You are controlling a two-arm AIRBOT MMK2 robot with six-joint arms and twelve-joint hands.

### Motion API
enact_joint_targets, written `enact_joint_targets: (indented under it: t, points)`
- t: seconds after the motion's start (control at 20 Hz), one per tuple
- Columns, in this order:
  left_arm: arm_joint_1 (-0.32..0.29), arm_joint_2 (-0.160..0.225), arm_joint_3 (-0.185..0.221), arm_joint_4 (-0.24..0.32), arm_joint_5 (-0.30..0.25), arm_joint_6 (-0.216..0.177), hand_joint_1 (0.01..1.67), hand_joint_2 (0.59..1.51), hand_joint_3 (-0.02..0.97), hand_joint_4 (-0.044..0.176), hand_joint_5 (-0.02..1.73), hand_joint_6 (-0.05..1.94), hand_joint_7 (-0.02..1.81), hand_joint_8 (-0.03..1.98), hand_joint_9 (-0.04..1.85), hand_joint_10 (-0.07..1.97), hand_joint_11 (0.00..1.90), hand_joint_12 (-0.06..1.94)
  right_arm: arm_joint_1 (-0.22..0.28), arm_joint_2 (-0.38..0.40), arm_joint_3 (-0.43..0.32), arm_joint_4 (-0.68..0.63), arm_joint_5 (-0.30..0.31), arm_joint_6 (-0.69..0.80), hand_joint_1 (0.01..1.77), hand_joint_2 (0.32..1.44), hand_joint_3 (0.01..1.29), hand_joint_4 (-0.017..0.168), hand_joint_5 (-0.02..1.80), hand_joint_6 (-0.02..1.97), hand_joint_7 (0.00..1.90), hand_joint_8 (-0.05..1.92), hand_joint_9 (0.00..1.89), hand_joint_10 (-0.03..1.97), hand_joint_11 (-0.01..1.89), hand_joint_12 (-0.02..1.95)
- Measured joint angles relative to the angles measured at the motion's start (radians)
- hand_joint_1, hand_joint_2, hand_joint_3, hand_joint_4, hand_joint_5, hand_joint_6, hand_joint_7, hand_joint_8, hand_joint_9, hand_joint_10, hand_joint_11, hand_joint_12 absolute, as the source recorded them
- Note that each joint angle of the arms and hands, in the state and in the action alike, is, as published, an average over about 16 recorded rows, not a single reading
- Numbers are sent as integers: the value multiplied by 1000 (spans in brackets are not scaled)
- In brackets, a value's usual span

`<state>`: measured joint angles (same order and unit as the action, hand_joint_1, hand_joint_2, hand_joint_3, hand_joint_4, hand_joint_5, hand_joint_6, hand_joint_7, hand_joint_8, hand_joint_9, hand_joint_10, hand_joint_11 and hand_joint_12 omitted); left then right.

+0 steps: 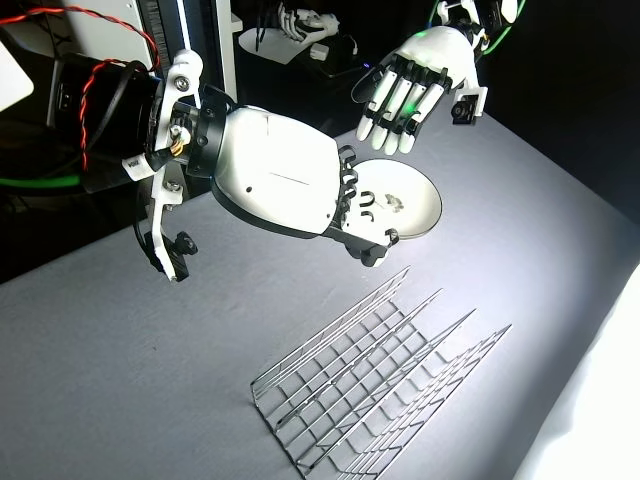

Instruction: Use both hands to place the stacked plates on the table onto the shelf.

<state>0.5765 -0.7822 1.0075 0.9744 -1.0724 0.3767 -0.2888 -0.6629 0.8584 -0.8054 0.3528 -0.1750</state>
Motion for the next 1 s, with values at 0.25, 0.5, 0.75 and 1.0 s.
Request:
enact_joint_targets:
  t: [0.25,0.5,0.75,1.0]
  points:
    - [-9,0,0,19,0,-17,73,968,37,4,116,-6,119,-2,136,27,62,164,0,0,1,0,3,0,56,1031,50,-2,151,26,164,19,124,15,36,184]
    - [-36,-5,6,74,6,-72,34,967,35,4,37,-14,36,-16,48,16,23,35,-1,1,1,0,6,0,33,1039,37,-2,63,6,66,6,47,0,26,58]
    - [-79,-11,33,157,8,-140,24,972,27,3,18,-16,18,-18,20,19,15,-7,-1,1,2,0,9,-1,23,1043,15,-2,21,-2,18,-1,17,-6,24,4]
    - [-123,-21,88,301,-24,-216,22,965,24,2,18,-16,21,-18,23,18,15,-10,-1,1,2,0,10,-1,24,1035,15,-2,17,-2,21,0,22,-6,24,2]
